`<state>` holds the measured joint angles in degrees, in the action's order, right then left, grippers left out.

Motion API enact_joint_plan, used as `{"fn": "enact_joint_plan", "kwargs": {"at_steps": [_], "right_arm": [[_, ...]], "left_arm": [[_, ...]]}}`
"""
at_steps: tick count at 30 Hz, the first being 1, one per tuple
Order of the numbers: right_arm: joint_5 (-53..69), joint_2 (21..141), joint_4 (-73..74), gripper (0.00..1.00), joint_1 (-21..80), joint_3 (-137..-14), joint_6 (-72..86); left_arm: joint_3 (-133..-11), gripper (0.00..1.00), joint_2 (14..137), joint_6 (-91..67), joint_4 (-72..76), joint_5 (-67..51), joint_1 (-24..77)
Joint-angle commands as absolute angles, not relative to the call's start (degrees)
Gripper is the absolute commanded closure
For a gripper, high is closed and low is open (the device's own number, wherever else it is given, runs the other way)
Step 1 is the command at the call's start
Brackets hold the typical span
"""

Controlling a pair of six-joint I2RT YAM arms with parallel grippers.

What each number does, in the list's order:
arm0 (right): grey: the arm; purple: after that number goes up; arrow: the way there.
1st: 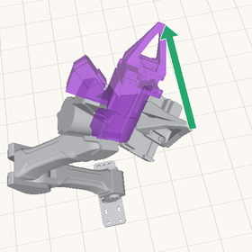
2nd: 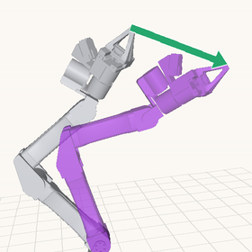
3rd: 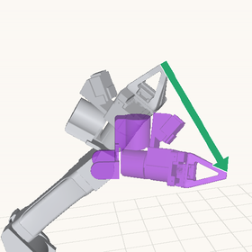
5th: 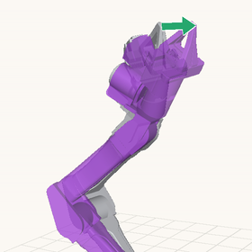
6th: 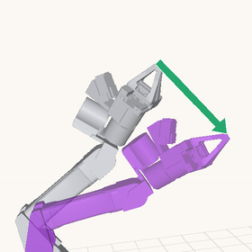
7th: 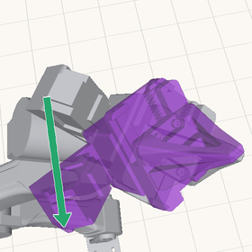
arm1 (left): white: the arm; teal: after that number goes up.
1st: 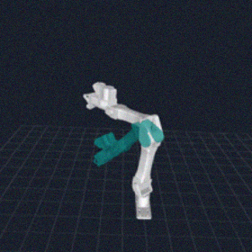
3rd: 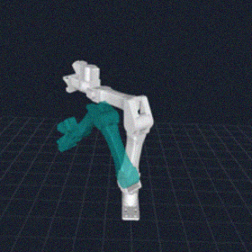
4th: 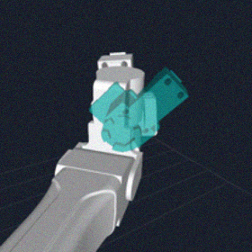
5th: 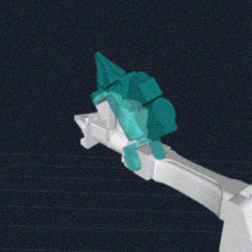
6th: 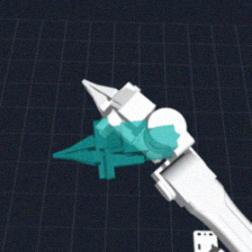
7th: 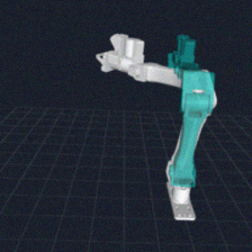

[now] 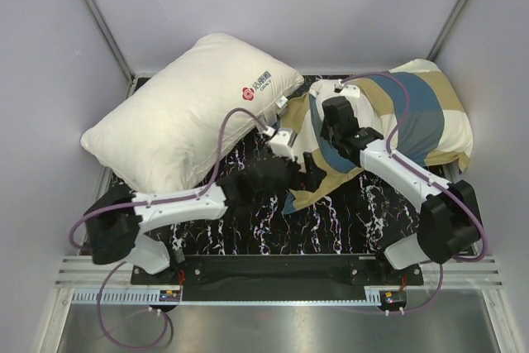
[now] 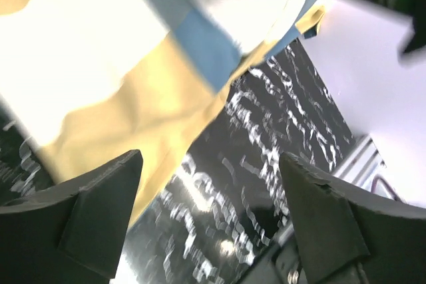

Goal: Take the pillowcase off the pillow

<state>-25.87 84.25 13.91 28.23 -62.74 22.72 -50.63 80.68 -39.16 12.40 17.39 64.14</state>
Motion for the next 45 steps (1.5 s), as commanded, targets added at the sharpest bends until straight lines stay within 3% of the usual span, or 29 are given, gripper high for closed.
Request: {"fn": "enact_joint_plan", "kwargs": {"at_steps": [1,9,13,14,17,18,19,23,31,45], "right_arm": [[-27.16,80.51,11.08,1.0,30.4,-61.62,24.34],[-27.68,76.74,10.28,1.0,34.62,-58.28,26.1],[-28.04,75.59,10.02,1.0,36.3,-55.99,26.54],[-28.04,75.41,9.93,1.0,36.47,-55.12,26.54],[-28.3,74.8,10.02,1.0,36.65,-53.18,27.16],[-28.47,74.53,9.85,1.0,36.56,-52.65,27.25],[-28.74,74.53,9.58,1.0,36.56,-51.69,27.33],[-32.6,76.37,12.65,1.0,36.21,-52.64,26.72],[-30.94,76.2,12.74,1.0,29.36,-53.43,24.53],[-28.56,77.43,13.45,1.0,21.62,-54.84,21.71]], "left_arm": [[-58.07,0.09,88.23,-38.05,11.95,18.02,63.81],[-63.72,0.04,98.78,-43.59,13.0,22.77,60.04],[-62.93,0.11,100.45,-43.95,16.16,21.8,57.22],[-62.67,0.39,100.72,-43.77,17.56,21.45,56.87],[-61.35,0.85,101.25,-43.86,19.85,19.34,55.9],[-60.65,0.98,101.34,-43.77,20.3,18.2,55.72],[-60.21,1.0,100.99,-43.94,20.48,18.02,55.64],[-55.12,1.0,97.84,-45.0,22.23,16.53,55.63],[-33.5,1.0,89.74,-48.69,30.05,14.5,55.63],[-19.25,1.0,83.94,-49.57,35.86,12.21,55.72]]}}
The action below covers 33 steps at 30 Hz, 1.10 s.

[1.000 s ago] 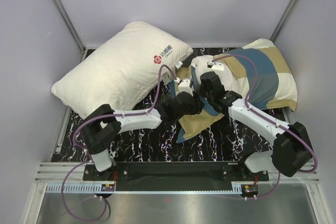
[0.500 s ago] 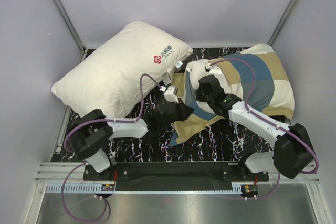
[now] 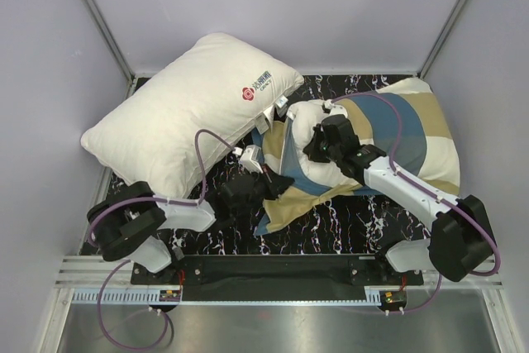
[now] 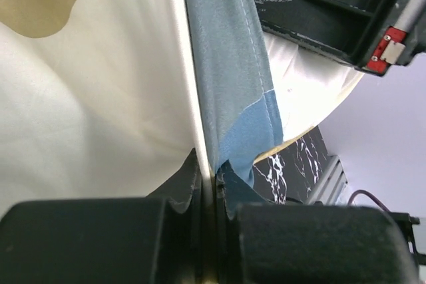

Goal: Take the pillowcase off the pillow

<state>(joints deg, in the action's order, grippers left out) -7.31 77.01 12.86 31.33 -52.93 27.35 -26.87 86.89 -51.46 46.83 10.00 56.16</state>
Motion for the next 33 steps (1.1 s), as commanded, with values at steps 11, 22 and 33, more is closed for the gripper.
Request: {"fn": "enact_joint_plan", "kwargs": {"at_steps": [11,22,33], "right_arm": [[-28.13,78.31,13.27,1.0,19.52,-54.58,20.83],[-26.9,77.52,13.98,1.0,17.75,-55.55,20.65],[-21.89,76.38,13.1,1.0,17.75,-53.79,21.97]], "left_arm": [[-12.85,1.0,78.76,-49.66,34.98,12.91,56.16],[-7.12,1.0,74.09,-50.62,33.92,14.59,57.21],[-25.89,0.89,78.66,-41.42,29.81,18.45,62.92]]}}
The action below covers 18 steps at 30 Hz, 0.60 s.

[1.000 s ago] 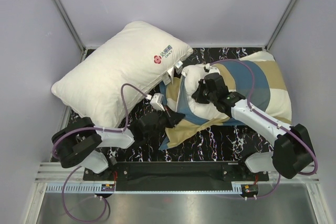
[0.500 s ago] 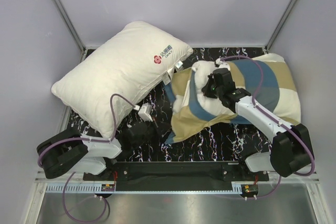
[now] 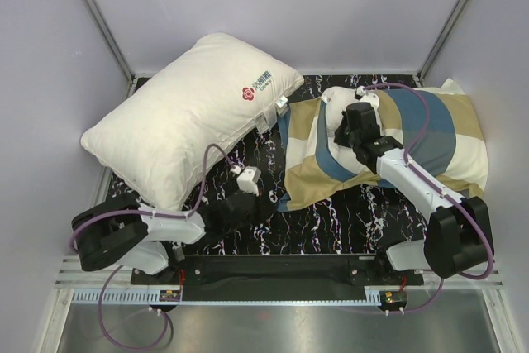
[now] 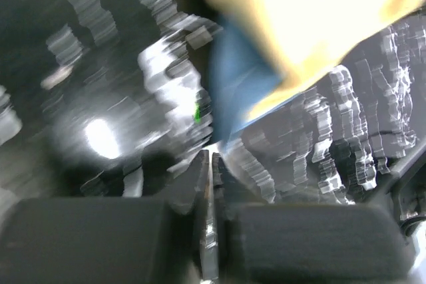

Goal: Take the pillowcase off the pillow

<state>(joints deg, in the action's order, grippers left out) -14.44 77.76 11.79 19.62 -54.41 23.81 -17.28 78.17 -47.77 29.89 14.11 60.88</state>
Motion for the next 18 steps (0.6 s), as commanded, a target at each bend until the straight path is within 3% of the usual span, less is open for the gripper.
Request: {"fn": "enact_joint_plan", "kwargs": {"at_steps": [1,2,6,12,18], "right_arm": [[-21.54,76.12,13.1,1.0,17.75,-53.7,22.15],[-21.19,75.94,13.27,1.0,17.75,-53.7,22.32],[-17.85,75.15,12.92,1.0,17.84,-53.61,22.76],[-16.53,73.83,13.62,1.0,17.93,-53.61,22.94],[-15.03,71.28,14.06,1.0,17.93,-53.26,22.32]], "left_arm": [[-27.67,0.74,79.18,-40.0,29.45,20.72,63.8],[-29.25,0.34,80.32,-38.69,29.1,21.7,64.07],[-37.06,0.09,84.88,-31.23,29.88,24.52,64.25],[-47.8,0.03,95.0,-25.93,25.41,23.12,63.98],[-48.78,0.02,100.72,-24.18,28.72,23.82,63.28]]}}
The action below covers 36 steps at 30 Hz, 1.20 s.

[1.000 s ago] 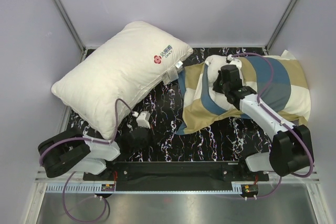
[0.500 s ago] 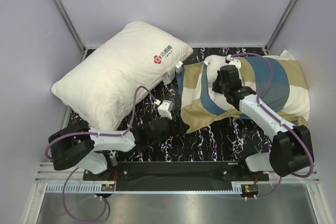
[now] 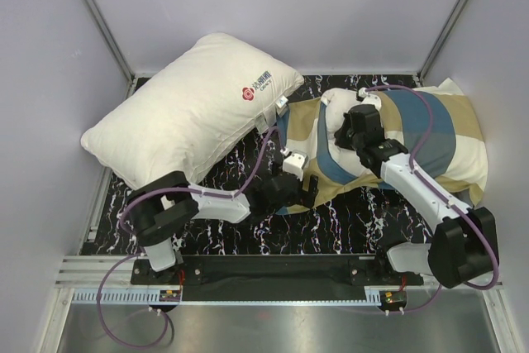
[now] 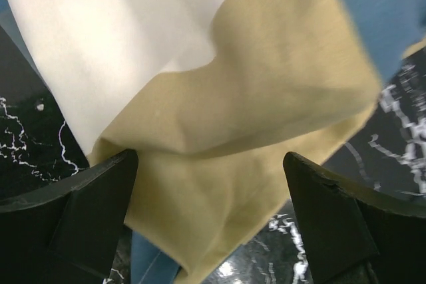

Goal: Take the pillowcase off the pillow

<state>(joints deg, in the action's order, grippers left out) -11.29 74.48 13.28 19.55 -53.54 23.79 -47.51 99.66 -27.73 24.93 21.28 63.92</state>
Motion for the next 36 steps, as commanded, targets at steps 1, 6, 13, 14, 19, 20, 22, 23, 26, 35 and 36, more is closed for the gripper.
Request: {"fn": "enact_joint_plan", "kwargs": {"at_steps": [1,6,13,14,19,20,22,23,26,35,36], "right_arm": [[-14.94,70.76,14.15,1.0,17.84,-53.09,22.32],[-13.28,69.35,13.36,1.0,17.93,-51.68,23.11],[-11.95,69.17,13.53,1.0,17.93,-50.89,23.38],[-11.78,69.08,13.45,1.0,17.93,-50.98,23.29],[-10.46,68.82,13.97,1.0,17.93,-51.94,23.03],[-10.81,68.82,14.41,1.0,17.93,-52.81,22.94],[-12.03,68.64,16.94,1.0,17.84,-55.09,22.42],[-13.96,68.56,17.92,1.0,17.84,-55.98,22.06],[-18.08,67.41,21.18,1.0,17.84,-59.32,20.13],[-21.97,64.87,25.93,1.0,16.35,-65.13,17.58],[-21.97,64.08,26.1,1.0,16.17,-65.21,17.49]], "left_arm": [[-48.69,0.02,101.33,-23.73,29.78,24.43,63.11],[-49.22,0.02,103.09,-21.28,36.99,24.79,62.05],[-47.64,0.12,103.97,-17.76,47.62,19.88,61.87],[-47.11,0.22,104.06,-17.06,50.86,18.73,61.87],[-44.47,1.0,104.41,-16.96,55.28,13.28,61.87],[-44.56,1.0,104.33,-17.4,53.72,13.01,61.87],[-43.51,1.0,104.15,-19.5,52.39,13.62,61.87],[-42.55,1.0,103.89,-20.56,52.47,14.49,61.87],[-35.88,1.0,103.1,-25.21,57.1,17.92,61.18],[-22.42,1.0,102.13,-34.97,64.16,21.62,59.68],[-21.28,1.0,102.04,-36.02,64.33,21.97,59.59]]}}
